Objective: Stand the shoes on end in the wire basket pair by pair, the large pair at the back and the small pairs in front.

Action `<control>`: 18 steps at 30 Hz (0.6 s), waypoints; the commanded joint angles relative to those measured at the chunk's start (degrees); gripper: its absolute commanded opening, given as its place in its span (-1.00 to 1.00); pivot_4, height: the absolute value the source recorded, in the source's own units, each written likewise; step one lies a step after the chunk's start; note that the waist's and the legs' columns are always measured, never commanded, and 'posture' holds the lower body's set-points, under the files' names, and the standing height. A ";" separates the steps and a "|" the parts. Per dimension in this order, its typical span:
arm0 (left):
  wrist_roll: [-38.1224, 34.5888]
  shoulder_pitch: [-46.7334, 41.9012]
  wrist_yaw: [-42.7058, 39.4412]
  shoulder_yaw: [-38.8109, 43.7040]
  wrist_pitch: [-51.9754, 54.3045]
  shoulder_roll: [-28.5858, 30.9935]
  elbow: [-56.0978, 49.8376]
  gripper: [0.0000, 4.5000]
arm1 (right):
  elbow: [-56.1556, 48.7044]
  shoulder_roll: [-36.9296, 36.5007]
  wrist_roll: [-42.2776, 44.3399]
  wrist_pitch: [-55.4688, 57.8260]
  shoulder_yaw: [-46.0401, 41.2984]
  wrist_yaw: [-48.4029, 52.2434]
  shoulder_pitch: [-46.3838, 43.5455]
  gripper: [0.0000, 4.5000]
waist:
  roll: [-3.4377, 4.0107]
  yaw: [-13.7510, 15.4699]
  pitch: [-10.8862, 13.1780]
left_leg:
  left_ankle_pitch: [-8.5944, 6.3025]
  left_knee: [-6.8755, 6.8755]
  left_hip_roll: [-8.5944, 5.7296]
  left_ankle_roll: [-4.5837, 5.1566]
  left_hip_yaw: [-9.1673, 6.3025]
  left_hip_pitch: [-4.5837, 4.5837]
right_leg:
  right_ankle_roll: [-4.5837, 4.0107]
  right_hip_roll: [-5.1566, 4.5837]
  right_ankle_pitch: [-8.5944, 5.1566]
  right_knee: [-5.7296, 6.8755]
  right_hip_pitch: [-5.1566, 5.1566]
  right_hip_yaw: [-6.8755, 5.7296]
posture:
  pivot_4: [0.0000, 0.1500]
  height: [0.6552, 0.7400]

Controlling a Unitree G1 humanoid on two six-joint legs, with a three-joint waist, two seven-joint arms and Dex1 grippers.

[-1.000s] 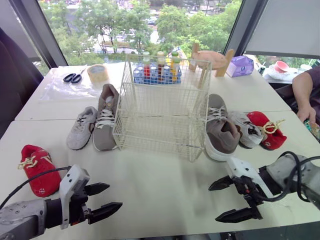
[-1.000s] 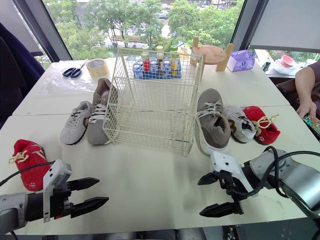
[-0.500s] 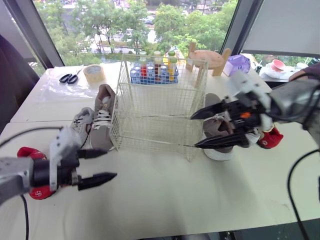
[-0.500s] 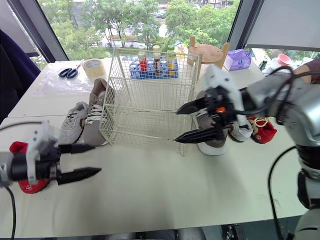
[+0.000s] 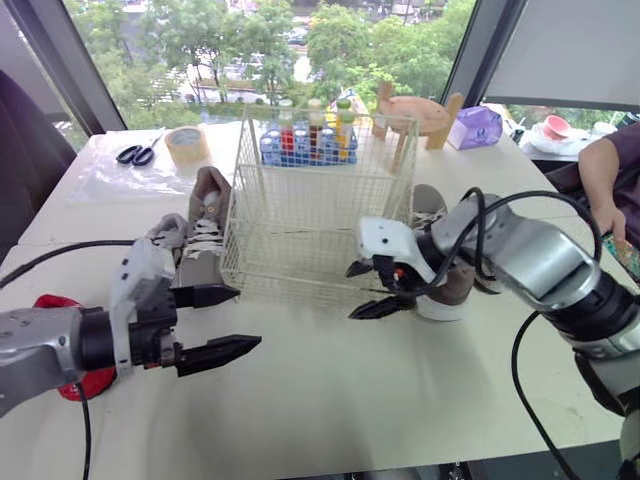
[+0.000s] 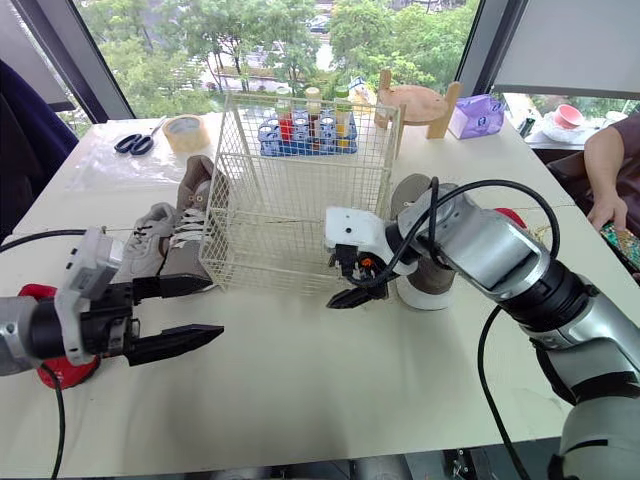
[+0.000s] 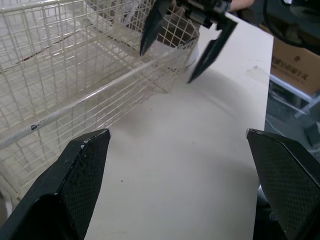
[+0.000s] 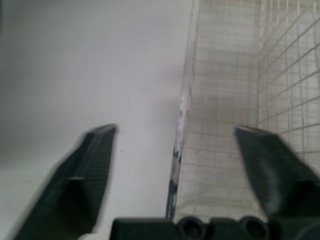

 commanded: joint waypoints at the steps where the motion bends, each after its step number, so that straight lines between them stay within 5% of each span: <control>1: 0.45 -1.64 1.29 -1.81 -1.80 -0.48 -0.76 1.00 | -0.05 -2.06 -5.85 -1.97 1.59 -0.91 0.09 -0.25 | -0.02 -0.02 -0.01 | 0.00 0.01 -0.02 0.00 -0.01 0.04 | 0.00 -0.01 0.00 -0.01 0.05 0.00 | 1.00 1.00; 4: 1.72 -2.36 1.41 -3.50 -2.40 -0.82 -0.20 1.00 | 0.73 -2.42 -8.76 -4.79 2.16 -0.03 0.11 -0.93 | -0.02 -0.15 -0.01 | 0.00 0.01 -0.05 0.00 0.00 0.22 | -0.01 -0.02 -0.01 -0.03 0.22 0.00 | 1.00 1.00; 5: 2.06 -2.59 1.45 -3.92 -2.58 -0.90 0.00 1.00 | 1.06 -2.62 -9.88 -6.12 2.37 0.20 0.11 -0.99 | -0.01 -0.22 -0.01 | 0.00 0.00 -0.05 0.00 0.01 0.29 | -0.01 -0.01 -0.01 -0.03 0.28 0.01 | 1.00 1.00; 13: 5.38 -4.03 1.09 -7.06 -3.84 -1.79 1.35 1.00 | 10.03 -1.36 -18.72 -26.24 1.63 2.74 -0.33 -0.99 | 0.00 -0.38 0.00 | 0.00 -0.06 -0.02 0.01 0.04 0.46 | 0.00 0.15 0.00 0.01 0.33 0.03 | 1.00 1.00; 18: 6.38 -4.07 0.78 -7.83 -4.06 -2.37 1.27 1.00 | 5.03 -0.17 -17.03 -21.47 -0.33 5.19 1.73 -0.99 | 0.00 -0.29 0.00 | 0.00 -0.06 0.04 0.01 0.04 0.43 | 0.00 0.12 0.00 0.00 0.33 0.03 | 1.00 1.00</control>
